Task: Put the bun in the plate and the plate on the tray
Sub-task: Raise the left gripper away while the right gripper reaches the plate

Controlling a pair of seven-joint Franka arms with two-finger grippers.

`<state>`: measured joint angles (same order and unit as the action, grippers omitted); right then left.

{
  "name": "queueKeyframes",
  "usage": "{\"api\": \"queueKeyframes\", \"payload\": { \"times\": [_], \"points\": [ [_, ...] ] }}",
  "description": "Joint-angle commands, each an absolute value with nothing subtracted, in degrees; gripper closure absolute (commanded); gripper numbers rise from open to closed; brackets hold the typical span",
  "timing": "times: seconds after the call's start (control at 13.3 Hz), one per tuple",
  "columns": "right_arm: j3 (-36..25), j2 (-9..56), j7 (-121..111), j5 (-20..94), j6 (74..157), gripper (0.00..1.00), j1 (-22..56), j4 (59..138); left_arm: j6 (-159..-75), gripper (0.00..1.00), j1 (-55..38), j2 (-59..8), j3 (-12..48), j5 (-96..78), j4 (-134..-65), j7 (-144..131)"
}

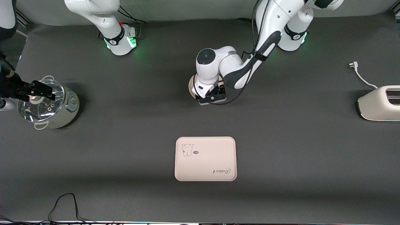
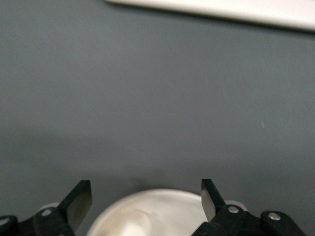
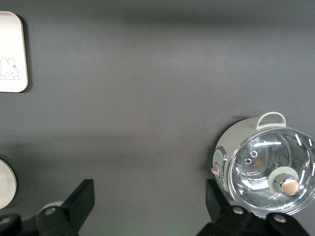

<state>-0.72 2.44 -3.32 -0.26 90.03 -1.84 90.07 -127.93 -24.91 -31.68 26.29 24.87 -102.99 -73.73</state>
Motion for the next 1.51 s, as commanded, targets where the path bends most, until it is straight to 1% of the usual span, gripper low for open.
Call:
{"api": "queueKeyframes", "payload": {
  "times": [0.0,0.15,0.3,0.45,0.68,0.75,0.9,1.06,1.21,1.28,1.43],
  "points": [
    [-1.05,1.14,-1.93,-1.05,90.53,0.0,-1.23,91.32,-120.17,0.0,-20.59,-28.66,26.98,24.7,-98.71,-64.72],
    [-0.88,1.14,-1.76,-1.05,90.7,0.0,-1.06,91.58,-116.65,0.0,-15.32,-25.5,27.33,22.35,-96.87,-54.9],
    [-0.7,1.05,3.39,-0.88,90.88,0.0,2.61,92.46,-112.35,0.0,-7.86,-21.82,27.16,13.84,-94.49,-41.29],
    [-0.7,1.05,12.79,-0.62,91.05,0.0,9.89,92.81,-105.42,0.0,-0.12,-19.17,27.07,11.43,-89.94,-30.02],
    [-0.7,1.05,27.72,0.7,93.24,0.0,21.76,93.25,-91.18,0.0,7.97,-19.07,26.72,11.86,-77.73,-17.18],
    [-0.7,1.58,33.52,0.79,94.56,0.0,26.23,93.25,-90.01,0.0,10.61,-18.81,26.72,11.52,-76.65,-13.22],
    [-0.7,2.98,43.9,1.31,97.28,0.0,34.15,93.08,-91.05,0.0,16.06,-16.45,27.07,10.47,-77.08,-5.75],
    [-0.79,3.69,47.63,2.28,98.08,0.0,39.61,93.16,-93.85,0.0,19.23,-14.34,26.89,7.05,-80.66,-5.01],
    [-0.7,4.04,51.75,2.46,98.09,0.0,42.96,93.08,-96.5,0.0,20.48,-9.52,26.63,5.45,-86.28,-4.75],
    [-0.62,4.13,53.16,2.63,98.17,0.0,44.37,93.08,-96.59,0.0,20.48,-8.01,26.54,5.45,-87.53,-4.75],
    [-0.53,4.13,54.67,3.16,99.05,0.0,46.31,93.77,-95.19,0.0,20.74,-7.12,25.85,5.45,-87.63,-3.87]
  ]
}}
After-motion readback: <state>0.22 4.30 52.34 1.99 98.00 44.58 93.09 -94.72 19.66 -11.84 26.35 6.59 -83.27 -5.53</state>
